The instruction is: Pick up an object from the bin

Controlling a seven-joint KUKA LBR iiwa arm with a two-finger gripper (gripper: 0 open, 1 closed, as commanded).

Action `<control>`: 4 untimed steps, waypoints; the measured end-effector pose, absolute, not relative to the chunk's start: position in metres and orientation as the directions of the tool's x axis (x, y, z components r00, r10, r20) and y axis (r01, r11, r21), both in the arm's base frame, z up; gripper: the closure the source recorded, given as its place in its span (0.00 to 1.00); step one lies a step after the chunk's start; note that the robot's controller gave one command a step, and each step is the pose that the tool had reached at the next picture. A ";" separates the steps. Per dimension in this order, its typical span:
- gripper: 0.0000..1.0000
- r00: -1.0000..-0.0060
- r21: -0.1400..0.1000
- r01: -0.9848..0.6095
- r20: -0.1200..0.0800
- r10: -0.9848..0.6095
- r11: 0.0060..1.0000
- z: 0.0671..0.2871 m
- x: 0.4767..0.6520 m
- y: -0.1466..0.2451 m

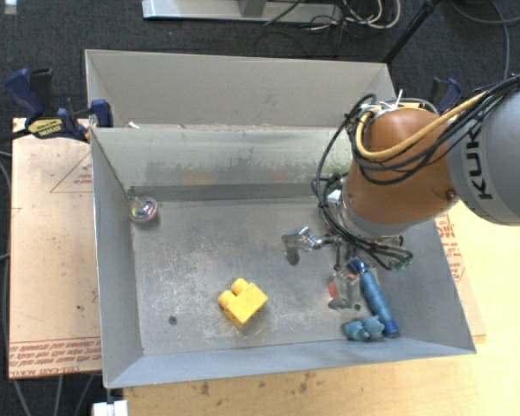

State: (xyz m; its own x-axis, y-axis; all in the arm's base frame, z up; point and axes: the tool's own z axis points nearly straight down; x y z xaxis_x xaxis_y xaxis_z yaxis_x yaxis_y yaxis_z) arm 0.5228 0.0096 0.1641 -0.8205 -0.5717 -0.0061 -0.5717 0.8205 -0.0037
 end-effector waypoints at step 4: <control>1.00 -0.766 -0.009 -0.643 -0.008 -0.643 0.766 0.187 0.548 -0.124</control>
Offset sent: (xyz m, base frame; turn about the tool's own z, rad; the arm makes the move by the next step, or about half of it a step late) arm -0.0078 -0.0864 0.0038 -0.0457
